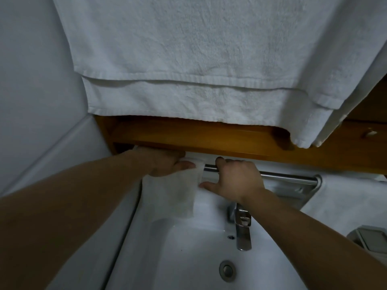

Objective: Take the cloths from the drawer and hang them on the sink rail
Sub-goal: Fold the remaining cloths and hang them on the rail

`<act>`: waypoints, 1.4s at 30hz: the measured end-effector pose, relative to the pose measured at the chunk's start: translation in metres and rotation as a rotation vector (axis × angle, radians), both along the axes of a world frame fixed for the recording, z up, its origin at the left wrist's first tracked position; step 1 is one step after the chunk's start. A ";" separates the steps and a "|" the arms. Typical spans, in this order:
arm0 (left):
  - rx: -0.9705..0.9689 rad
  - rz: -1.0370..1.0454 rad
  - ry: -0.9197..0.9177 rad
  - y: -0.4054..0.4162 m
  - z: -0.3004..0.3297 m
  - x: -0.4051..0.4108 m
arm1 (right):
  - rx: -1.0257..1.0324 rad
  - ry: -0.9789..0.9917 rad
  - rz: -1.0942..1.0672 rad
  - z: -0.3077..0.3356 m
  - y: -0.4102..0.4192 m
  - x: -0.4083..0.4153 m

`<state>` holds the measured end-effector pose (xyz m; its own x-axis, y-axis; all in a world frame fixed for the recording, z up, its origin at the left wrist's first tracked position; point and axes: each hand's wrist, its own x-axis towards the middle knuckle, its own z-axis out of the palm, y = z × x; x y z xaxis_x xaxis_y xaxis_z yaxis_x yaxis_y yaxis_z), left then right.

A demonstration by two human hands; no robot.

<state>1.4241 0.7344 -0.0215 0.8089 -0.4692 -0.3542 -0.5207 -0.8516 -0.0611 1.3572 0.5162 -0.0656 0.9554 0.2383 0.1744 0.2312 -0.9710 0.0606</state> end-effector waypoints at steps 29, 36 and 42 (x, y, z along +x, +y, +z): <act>-0.257 -0.110 -0.612 -0.022 -0.039 -0.015 | 0.001 -0.007 0.001 -0.001 0.000 0.002; -0.224 0.030 -0.199 -0.034 -0.020 -0.007 | -0.010 -0.032 -0.006 -0.001 0.001 0.002; -0.161 -0.092 -0.386 -0.034 -0.015 -0.025 | -0.006 -0.015 -0.009 0.001 0.001 0.002</act>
<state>1.3991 0.7003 -0.0367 0.8197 -0.5705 0.0503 -0.5603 -0.8170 -0.1362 1.3593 0.5169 -0.0647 0.9547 0.2310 0.1876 0.2216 -0.9726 0.0696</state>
